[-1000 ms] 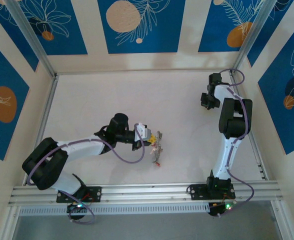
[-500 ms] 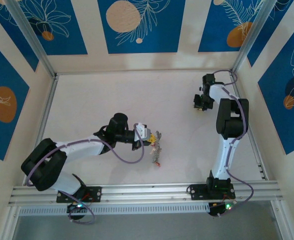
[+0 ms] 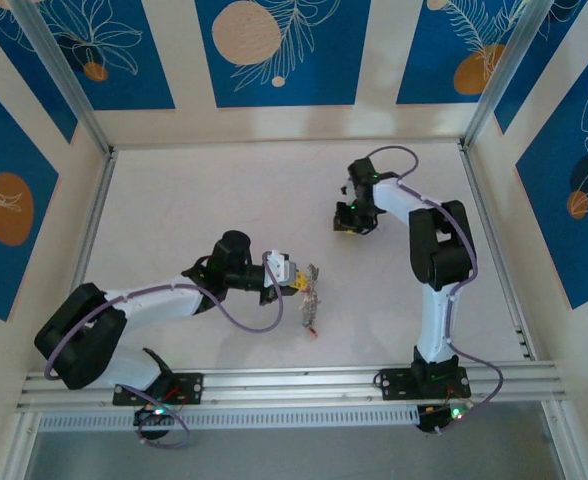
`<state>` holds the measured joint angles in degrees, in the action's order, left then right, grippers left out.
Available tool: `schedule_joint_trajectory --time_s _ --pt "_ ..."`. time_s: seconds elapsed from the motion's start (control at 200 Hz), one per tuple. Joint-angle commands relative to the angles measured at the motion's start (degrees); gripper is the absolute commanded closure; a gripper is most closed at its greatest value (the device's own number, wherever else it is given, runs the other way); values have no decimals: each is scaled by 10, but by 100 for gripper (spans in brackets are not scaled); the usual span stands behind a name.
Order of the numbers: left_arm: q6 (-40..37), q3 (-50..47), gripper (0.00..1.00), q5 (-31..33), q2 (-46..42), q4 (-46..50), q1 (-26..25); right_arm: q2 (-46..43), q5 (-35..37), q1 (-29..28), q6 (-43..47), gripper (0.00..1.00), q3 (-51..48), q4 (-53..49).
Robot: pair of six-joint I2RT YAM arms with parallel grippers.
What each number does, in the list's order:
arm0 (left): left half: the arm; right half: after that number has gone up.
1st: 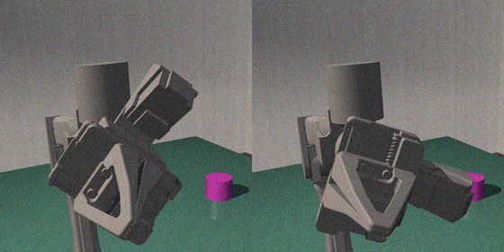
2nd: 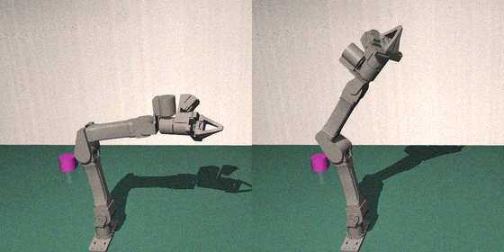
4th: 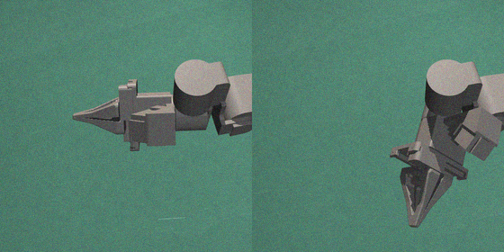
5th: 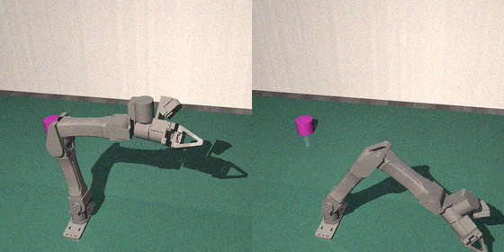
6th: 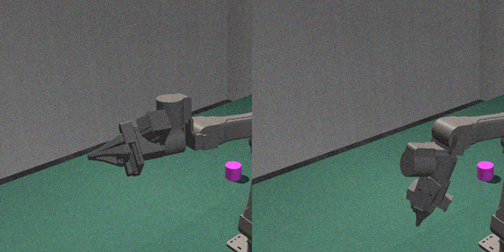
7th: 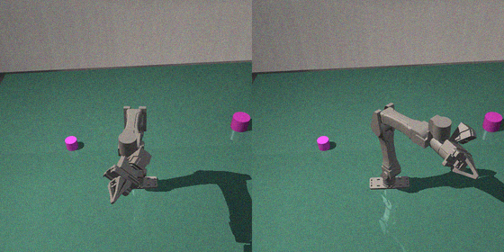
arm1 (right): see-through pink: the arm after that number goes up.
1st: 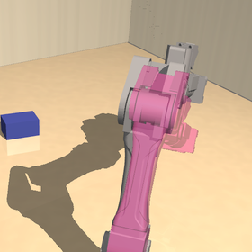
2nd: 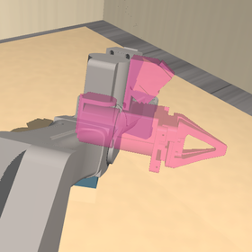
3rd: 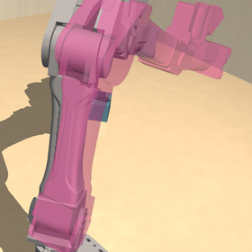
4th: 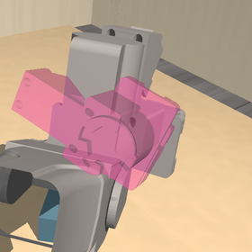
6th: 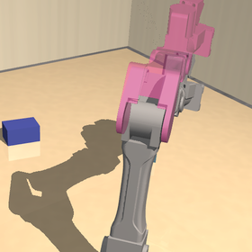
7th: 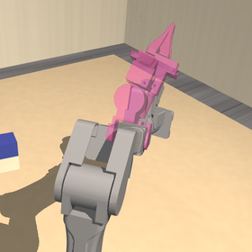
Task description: Put the keys on the keyring
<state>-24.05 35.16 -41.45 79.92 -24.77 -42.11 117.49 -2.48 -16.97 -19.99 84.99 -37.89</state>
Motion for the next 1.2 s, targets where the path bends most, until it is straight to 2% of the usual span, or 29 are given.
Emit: schedule_joint_trajectory --time_s 0.0,0.085,0.19,0.3,0.44,0.55,0.655,0.88,0.995,1.195 --pt "5 -9 100 -7 -7 -20 6 -7 -96 -30 -56 77 -2 46" --pt "7 -10 100 -8 0 -27 7 -20 -95 -39 -50 77 15 46" --pt "13 -9 100 -13 8 -36 7 -69 10 -22 -25 67 0 57" --pt "14 -7 100 -14 11 -37 7 -83 103 29 -6 63 13 9" --pt "13 -2 100 -19 15 -34 8 -74 117 83 36 53 16 -12" --pt "13 4 100 -20 19 -31 7 -49 119 104 71 54 31 -43" --pt "12 6 100 -20 20 -27 7 -23 130 99 103 55 50 -71" --pt "11 11 100 -20 24 -24 7 16 189 71 130 56 80 -90" --pt "10 13 100 -20 24 -21 7 29 243 68 132 56 89 -95" --pt "9 15 100 -20 25 -19 7 41 230 70 130 60 93 -104"
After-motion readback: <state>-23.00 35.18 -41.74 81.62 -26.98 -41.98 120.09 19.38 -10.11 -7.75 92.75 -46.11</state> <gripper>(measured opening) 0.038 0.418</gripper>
